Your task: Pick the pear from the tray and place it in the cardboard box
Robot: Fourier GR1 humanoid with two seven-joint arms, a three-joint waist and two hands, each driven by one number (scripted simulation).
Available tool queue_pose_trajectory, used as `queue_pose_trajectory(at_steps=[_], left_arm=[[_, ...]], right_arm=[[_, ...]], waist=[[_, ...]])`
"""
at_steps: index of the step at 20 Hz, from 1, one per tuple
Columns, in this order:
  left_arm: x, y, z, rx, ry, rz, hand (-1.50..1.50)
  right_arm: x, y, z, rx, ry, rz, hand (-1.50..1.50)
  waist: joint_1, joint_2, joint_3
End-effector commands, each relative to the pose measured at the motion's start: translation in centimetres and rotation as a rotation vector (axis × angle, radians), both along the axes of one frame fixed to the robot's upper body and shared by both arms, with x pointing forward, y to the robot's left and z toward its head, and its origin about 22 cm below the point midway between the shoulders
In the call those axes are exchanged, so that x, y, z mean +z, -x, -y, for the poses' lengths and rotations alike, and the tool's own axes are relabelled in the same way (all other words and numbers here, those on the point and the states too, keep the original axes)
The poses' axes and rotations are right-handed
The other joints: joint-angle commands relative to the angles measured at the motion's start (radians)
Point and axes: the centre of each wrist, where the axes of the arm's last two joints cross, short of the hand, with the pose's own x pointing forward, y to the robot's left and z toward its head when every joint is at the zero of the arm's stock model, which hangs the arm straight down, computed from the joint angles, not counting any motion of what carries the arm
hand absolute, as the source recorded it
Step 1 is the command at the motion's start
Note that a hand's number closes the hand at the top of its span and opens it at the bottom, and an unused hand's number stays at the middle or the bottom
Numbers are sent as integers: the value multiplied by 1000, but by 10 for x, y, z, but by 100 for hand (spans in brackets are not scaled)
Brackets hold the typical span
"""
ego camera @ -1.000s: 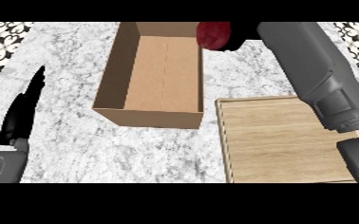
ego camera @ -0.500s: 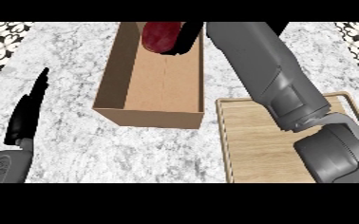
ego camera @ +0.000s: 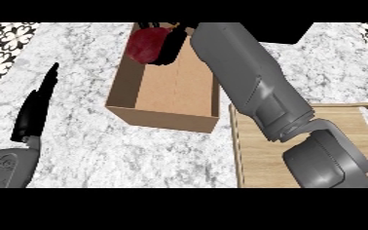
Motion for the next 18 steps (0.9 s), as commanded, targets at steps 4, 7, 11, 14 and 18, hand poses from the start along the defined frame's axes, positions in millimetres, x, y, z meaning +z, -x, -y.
queue_pose_trajectory(at_steps=[4,7,11,14,18], left_arm=[[4,-11,20,-40,13,8,0],[7,-13,20,-68,6,17,0],[-6,-5,28,-77,9,12,0],[7,-12,23,-69,8,9,0],[3,-10,13,-57,4,12,0]], right_arm=[[-38,0,13,-134,66,-95,-150],[-44,0,16,-154,59,-176,-150],[-52,1,19,-141,5,-192,-150],[-41,1,14,-117,-71,-179,-150],[-37,1,15,-101,-240,-166,-150]], waist=[[40,15,-1],[64,13,-1],[80,18,0],[70,13,1],[49,11,1]])
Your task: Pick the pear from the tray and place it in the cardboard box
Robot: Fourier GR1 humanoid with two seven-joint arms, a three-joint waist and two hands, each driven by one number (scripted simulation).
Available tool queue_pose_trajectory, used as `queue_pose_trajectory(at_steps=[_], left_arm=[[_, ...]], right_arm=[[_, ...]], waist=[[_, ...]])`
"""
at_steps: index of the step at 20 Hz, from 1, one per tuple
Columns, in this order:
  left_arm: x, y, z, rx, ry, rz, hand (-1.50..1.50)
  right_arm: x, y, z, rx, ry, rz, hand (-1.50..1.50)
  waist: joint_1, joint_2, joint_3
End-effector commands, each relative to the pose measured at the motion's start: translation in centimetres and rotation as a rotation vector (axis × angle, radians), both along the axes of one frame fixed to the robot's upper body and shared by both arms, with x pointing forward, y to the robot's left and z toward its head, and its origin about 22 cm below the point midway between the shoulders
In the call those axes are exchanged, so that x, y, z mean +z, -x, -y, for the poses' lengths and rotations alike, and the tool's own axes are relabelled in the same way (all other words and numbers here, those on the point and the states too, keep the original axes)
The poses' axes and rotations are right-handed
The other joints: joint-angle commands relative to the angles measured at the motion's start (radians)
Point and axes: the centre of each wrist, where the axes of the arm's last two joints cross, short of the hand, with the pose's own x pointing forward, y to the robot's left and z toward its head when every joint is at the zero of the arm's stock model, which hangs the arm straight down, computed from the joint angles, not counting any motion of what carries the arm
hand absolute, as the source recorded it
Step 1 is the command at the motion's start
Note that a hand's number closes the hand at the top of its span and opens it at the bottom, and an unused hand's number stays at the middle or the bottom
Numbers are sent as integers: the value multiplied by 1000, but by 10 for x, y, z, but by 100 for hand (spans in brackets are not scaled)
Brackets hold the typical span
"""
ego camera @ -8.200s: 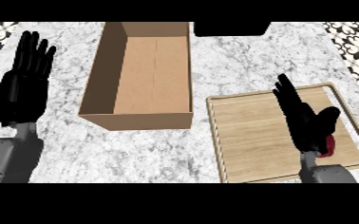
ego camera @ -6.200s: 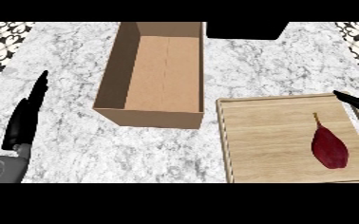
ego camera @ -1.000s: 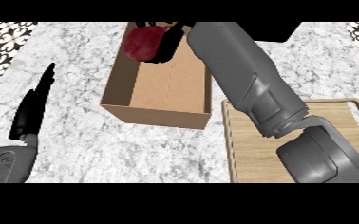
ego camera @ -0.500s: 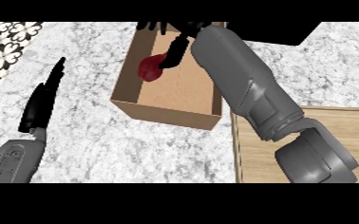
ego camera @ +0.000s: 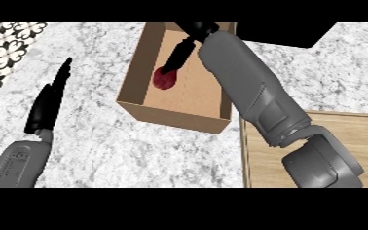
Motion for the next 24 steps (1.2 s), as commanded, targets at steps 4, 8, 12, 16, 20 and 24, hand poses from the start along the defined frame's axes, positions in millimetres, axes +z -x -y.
queue_pose_trajectory(at_steps=[4,8,12,16,20,24], left_arm=[[-3,3,-12,45,2,0,0],[-11,16,-13,48,7,-1,0],[-17,18,-16,67,12,-3,0],[-8,21,-28,52,-8,10,0],[4,7,-24,59,15,11,0],[7,7,-17,37,3,34,0]], right_arm=[[10,-2,1,-53,-278,-45,-150],[8,-7,13,-48,-372,-87,-150],[7,-18,59,-48,-405,-120,-150],[34,-28,99,-127,-402,-118,-150],[43,-31,156,-156,-410,-107,-150],[43,-29,197,-159,-375,-93,-150]], waist=[[-30,-5,1],[-51,-3,2],[-59,2,2],[-49,3,2],[-61,9,3],[-45,18,4]])
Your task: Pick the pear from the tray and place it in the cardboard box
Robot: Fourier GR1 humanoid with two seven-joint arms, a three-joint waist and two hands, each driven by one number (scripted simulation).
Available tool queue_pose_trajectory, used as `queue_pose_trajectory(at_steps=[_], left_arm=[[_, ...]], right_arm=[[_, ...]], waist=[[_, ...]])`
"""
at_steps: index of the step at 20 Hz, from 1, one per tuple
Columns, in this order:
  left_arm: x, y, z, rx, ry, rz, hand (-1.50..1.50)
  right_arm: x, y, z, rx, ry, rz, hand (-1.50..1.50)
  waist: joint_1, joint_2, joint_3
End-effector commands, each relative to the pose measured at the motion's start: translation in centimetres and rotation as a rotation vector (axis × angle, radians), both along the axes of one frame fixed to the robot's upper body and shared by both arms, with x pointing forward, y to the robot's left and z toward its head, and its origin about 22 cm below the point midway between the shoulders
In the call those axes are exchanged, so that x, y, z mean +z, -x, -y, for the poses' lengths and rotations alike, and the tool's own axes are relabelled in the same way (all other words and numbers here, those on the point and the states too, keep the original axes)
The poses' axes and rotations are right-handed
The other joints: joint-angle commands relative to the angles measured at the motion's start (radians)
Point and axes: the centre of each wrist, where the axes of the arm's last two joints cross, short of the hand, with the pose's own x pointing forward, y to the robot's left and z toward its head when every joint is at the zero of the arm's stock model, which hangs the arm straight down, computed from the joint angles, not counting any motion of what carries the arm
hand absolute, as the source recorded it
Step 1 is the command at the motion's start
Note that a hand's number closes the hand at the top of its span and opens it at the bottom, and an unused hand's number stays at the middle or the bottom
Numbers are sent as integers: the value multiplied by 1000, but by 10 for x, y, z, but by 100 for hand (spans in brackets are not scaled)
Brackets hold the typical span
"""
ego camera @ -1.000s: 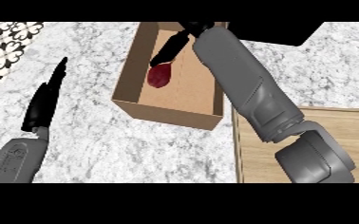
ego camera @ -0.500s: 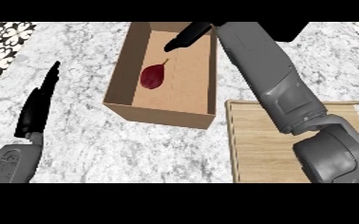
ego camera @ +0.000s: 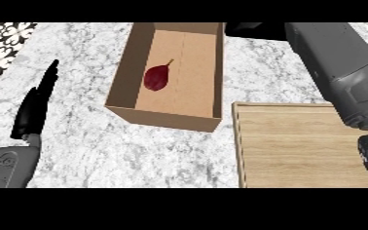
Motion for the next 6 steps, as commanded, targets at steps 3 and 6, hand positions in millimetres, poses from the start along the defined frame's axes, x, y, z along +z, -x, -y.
queue_pose_trajectory(at_steps=[3,6], left_arm=[[-10,5,4,-19,1,8,0],[0,-1,14,-13,17,12,0]], right_arm=[[15,3,55,-8,16,26,-150],[6,7,71,4,121,16,-150]], waist=[[25,15,0],[28,11,2]])
